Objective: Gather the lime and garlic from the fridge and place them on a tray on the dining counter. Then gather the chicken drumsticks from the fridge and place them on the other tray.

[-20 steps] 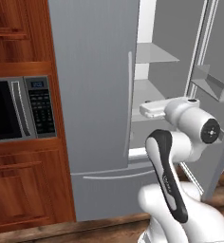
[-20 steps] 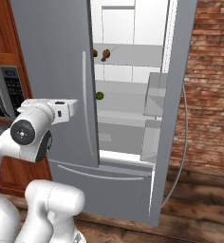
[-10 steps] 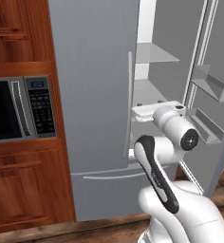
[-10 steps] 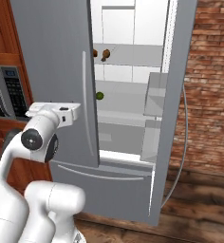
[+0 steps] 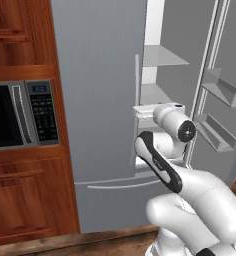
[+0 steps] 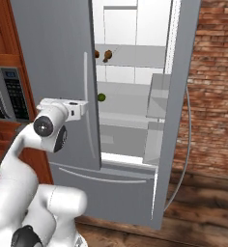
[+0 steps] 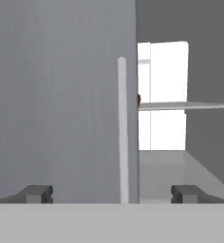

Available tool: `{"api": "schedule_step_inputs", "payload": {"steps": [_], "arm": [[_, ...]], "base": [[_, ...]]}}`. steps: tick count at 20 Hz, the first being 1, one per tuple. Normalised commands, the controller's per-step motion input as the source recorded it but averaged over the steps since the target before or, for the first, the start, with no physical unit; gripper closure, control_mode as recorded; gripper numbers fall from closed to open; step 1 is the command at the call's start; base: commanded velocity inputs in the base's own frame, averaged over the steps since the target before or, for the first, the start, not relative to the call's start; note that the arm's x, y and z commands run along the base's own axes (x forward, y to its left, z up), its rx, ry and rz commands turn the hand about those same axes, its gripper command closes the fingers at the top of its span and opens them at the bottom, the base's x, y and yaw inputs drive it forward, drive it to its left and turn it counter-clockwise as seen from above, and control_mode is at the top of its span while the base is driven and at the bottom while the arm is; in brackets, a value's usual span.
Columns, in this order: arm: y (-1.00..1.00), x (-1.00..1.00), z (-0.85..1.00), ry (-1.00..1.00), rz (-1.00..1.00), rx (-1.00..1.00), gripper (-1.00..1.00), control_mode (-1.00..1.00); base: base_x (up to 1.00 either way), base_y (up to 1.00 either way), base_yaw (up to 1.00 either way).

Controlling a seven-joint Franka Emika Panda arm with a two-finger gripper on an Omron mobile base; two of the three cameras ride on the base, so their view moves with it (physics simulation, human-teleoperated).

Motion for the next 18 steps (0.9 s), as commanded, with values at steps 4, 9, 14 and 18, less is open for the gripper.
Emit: {"api": "schedule_step_inputs", "payload": {"steps": [4,9,14,18], "arm": [[-0.01,0.41,-0.04,0.03,0.0,0.0,-1.0,-1.0],[0.0,0.43,-0.1,-0.01,0.0,0.0,-1.0,-1.0],[-0.02,0.52,-0.08,0.0,0.0,0.0,-1.0,-1.0],[-0.05,0.5,-0.07,0.0,0.0,0.0,-1.0,-1.0]], "base": [[0.0,0.0,0.0],[0.0,0.0,0.0],[0.0,0.0,0.0],[0.0,0.0,0.0]]}}
